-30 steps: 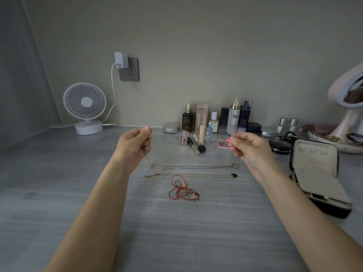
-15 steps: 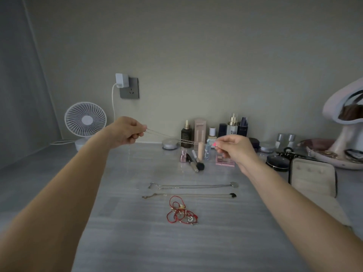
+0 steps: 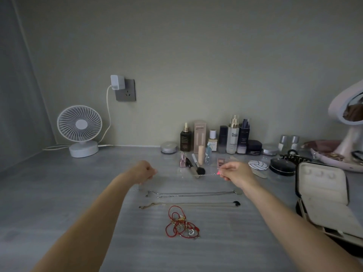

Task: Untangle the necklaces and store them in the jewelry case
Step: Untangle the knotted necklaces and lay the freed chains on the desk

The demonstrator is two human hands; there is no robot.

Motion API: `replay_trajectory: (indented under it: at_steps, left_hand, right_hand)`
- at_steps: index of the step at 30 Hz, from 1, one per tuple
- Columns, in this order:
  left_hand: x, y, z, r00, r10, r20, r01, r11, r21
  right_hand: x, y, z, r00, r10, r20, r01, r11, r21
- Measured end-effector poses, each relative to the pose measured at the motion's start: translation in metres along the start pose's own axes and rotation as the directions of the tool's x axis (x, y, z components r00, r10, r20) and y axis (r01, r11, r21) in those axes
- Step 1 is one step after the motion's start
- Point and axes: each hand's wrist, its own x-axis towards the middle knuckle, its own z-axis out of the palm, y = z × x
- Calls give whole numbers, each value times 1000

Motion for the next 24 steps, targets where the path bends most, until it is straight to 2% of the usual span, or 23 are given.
replay_trajectory:
  at_steps: [6,14,24]
  left_hand:
    - [6,1,13,998,-5,69,-4,993,122]
    - [13,-1,13,989,-34,145,-1,972,236]
    - [11,-6,-5,972,-88,219,35,972,233]
  right_hand:
    - [10,18,-5,999,-9,-36,5,996,-91]
    - [12,35,-8,996,14,-87,-24,992,-123]
    - [20,46,-13,992,-25,-126,-4,974,-227]
